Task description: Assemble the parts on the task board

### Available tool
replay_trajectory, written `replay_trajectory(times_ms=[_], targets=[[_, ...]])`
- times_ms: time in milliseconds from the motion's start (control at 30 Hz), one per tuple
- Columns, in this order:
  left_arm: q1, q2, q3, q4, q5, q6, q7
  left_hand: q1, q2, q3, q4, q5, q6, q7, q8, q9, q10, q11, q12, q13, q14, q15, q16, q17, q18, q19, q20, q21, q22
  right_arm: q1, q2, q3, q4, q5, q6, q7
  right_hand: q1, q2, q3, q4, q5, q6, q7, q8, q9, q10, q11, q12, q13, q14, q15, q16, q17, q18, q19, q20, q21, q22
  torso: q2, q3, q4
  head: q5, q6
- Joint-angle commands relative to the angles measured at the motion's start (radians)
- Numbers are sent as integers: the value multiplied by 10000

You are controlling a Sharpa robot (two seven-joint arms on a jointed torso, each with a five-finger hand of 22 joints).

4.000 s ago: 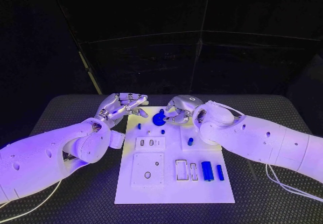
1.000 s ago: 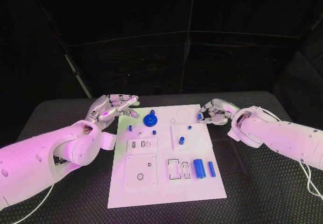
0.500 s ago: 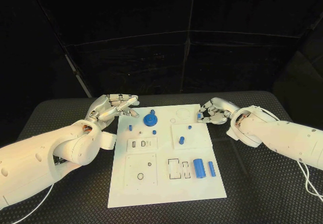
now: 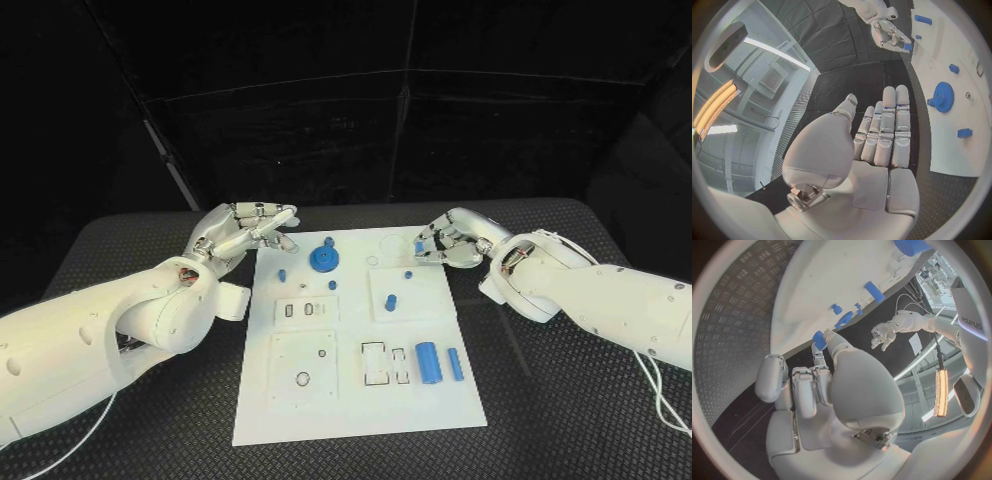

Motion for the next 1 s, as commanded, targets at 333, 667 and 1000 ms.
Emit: replay_trajectory(times_ms=[333,667,1000], targets=[[16,237,7,-441,-28,129,17,7,96,-57,-9,-34,56,-3,-54,-10,75,6,-47,-12,-78,-5,-26,24,80,-46,-3,65,15,37,1066,9,1376,-947,9,-1335,18,160,64,2,-50,262,-235,-27,113,99,-71,-9,1249,1043,-68,60,2564,-102,-1,-77,50,20,-177,-91,55,295,-182],[20,366,6,-593,-27,155,17,11,105,-61,-13,-34,77,-14,-53,-6,101,-2,-48,-7,-86,-7,-29,34,80,-55,-2,67,18,-200,2285,-4,1312,-2051,181,-2060,7,196,97,-3,-89,256,-234,-41,109,84,-70,-28,1232,1045,-64,64,2575,-107,9,-79,56,38,-211,-123,85,533,-315],[20,474,6,-700,-27,173,10,9,110,-66,-12,-35,92,-17,-52,-3,120,-6,-48,-3,-93,-8,-32,41,80,-63,-2,68,19,-563,2943,-37,1030,-2790,537,-2464,-10,164,139,-63,-139,174,-199,-111,85,33,-50,-91,1173,1048,-47,68,2588,-110,9,-74,55,41,-186,-83,77,711,-449]])
